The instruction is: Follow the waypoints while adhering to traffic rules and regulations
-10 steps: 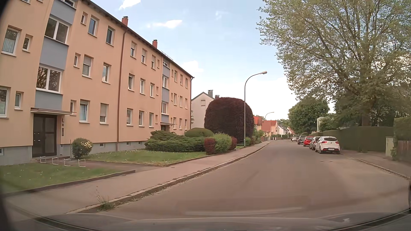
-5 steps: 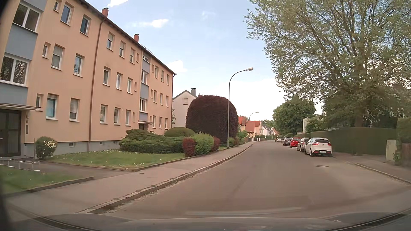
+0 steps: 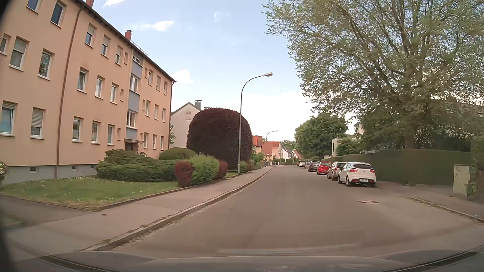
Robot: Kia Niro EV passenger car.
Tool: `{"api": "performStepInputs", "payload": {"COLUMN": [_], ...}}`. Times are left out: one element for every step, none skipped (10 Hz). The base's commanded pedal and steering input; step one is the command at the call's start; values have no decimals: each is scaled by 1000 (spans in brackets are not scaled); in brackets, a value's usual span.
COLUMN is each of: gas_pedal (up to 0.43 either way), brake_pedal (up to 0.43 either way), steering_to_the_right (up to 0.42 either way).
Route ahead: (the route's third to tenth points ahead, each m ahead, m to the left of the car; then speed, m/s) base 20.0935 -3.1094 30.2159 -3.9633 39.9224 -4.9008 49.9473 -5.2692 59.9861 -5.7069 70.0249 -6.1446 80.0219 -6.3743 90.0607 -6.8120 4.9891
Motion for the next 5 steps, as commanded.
{"api": "performStepInputs", "payload": {"gas_pedal": [299,299,299,299,299], "brake_pedal": [18,18,18,18,18], "steering_to_the_right": [133,133,132,126,108]}}
